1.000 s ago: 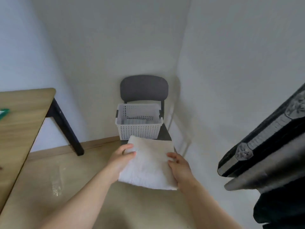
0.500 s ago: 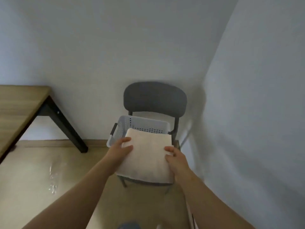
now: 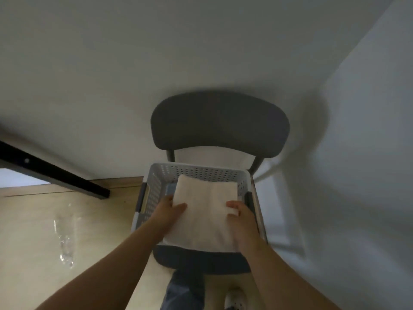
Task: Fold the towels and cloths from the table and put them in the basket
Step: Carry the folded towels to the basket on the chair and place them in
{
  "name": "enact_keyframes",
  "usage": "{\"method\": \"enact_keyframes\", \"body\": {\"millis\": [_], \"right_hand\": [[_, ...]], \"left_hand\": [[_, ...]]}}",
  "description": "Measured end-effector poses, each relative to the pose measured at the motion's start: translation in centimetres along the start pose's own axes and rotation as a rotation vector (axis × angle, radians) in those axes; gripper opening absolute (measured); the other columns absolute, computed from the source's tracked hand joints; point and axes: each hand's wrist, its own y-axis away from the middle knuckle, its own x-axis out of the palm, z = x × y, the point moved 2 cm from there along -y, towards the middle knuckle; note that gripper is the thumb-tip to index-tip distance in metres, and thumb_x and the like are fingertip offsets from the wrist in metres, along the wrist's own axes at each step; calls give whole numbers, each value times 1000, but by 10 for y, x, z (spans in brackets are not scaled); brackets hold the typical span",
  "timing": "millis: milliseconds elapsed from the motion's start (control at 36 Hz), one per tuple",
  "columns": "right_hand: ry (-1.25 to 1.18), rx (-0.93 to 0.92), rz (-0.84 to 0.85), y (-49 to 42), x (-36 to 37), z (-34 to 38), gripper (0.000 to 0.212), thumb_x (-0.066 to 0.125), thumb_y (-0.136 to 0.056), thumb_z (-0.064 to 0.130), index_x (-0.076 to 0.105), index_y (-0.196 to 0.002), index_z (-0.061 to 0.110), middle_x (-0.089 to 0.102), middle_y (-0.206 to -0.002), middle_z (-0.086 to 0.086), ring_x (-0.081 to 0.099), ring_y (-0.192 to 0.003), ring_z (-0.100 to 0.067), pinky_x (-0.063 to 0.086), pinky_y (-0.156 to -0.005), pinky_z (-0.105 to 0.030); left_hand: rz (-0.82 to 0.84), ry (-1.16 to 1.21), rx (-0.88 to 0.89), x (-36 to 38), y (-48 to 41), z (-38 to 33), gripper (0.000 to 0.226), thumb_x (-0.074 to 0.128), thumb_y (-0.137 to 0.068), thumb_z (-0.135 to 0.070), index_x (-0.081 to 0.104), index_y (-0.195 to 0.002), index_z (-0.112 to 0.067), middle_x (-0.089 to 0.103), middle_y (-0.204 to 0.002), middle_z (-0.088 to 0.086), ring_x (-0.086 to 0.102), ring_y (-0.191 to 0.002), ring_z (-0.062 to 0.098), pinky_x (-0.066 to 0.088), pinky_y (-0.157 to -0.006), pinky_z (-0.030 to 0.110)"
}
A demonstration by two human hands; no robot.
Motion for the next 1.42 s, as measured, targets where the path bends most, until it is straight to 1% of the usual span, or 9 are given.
{"method": "enact_keyframes", "body": {"millis": [389,500,611,750,861,944,1111,1306,1417], "right_hand": [[256,67,-162,-71,35,-46,36,39,-98,11,49,-124,34,38,-118,12,44,-119,-16,43,-96,-31],[257,166,-173,-88,42,-63,44,38,-94,5,46,-112,45,34,-135,7,37,-122,-18,40,-100,-38],[260,204,-151,-94,46,-67,46,34,-93,1,45,-117,39,33,-139,3,38,-122,-21,40,-103,-45],[305,199,-120,-97,45,-64,46,35,-92,0,46,-122,34,31,-143,2,33,-129,-23,36,-108,-45],[302,215,-115,-95,45,-60,49,33,-94,0,47,-129,32,30,-144,1,32,-130,-23,33,-105,-39],[329,213,-141,-93,48,-58,48,33,-96,5,43,-134,33,30,-147,2,32,-132,-23,32,-106,-38],[431,223,-203,-97,56,-62,52,39,-92,9,37,-140,28,33,-147,-1,32,-135,-26,31,-111,-47],[110,223,-277,-104,52,-53,45,53,-82,0,40,-117,25,54,-112,0,55,-107,-23,48,-88,-36],[-21,203,-275,-102,54,-48,58,61,-75,8,41,-128,22,55,-105,9,56,-101,-17,48,-89,-38]], "left_hand": [[-101,54,-112,21,-111,33,27,37,-99,-14,62,-87,-14,58,-83,10,56,-84,27,43,-71,32],[-369,-326,-76,16,-125,47,31,49,-93,-16,49,-123,-9,51,-117,17,52,-104,35,42,-78,39],[-283,-331,-108,17,-136,60,58,57,-90,-16,28,-139,-7,47,-129,21,49,-114,36,41,-94,43],[-305,-424,75,8,-139,53,63,47,-95,-13,15,-148,-28,44,-90,-1,40,-68,0,34,-54,12],[-254,-620,151,-4,-135,41,47,48,-96,-26,34,-140,-22,53,-108,23,54,-91,36,46,-73,40],[-254,-705,109,-9,-128,33,52,37,-92,-59,47,-116,-13,53,-103,15,52,-91,31,41,-74,41],[-201,-1230,267,5,-120,22,59,51,-92,-28,22,-143,-22,8,-149,15,21,-135,35,33,-104,45],[-34,-59,-110,37,-133,25,60,32,-94,-53,24,-144,-20,40,-142,14,42,-126,33,35,-104,44],[2,53,52,43,-131,24,80,61,-86,-34,12,-148,-18,34,-146,8,40,-129,27,39,-102,40]]}}
